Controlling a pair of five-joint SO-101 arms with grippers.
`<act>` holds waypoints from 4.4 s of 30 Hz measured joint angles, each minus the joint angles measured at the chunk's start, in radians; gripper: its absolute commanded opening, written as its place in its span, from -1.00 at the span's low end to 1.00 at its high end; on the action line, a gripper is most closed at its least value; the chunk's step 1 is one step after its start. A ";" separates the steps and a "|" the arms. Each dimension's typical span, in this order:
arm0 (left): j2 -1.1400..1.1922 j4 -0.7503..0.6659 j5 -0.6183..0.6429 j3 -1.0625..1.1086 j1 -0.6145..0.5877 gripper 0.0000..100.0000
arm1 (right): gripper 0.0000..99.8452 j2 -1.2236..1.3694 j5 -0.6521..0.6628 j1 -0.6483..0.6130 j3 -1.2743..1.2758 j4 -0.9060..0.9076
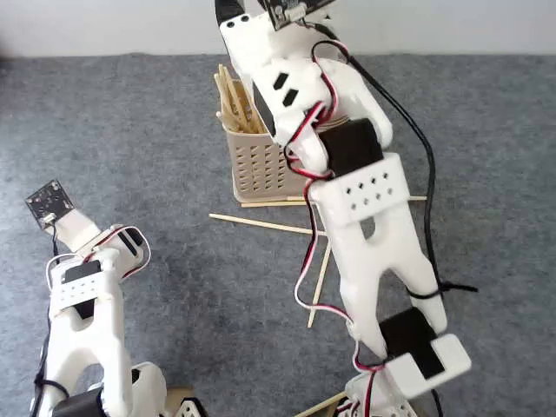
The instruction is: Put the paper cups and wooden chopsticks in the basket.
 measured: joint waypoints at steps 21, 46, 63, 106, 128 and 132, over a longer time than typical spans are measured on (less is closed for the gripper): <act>0.000 0.000 0.000 0.000 0.000 -0.62 | -0.58 -0.015 -0.121 0.040 0.000 0.420; 0.000 0.000 0.000 0.000 0.000 -0.62 | -0.58 -0.176 0.130 0.040 0.275 1.117; 0.000 0.000 0.000 0.000 0.000 -0.62 | -0.58 -0.176 0.104 0.097 0.907 0.692; 0.000 0.000 0.000 0.000 0.000 -0.62 | -0.99 0.092 0.117 0.207 1.071 0.258; 0.000 0.000 0.000 0.000 0.000 -0.62 | -0.98 -0.135 0.169 0.011 1.076 0.632; 0.000 0.000 0.000 0.000 0.000 -0.62 | -0.98 -0.230 0.189 -0.057 1.076 0.674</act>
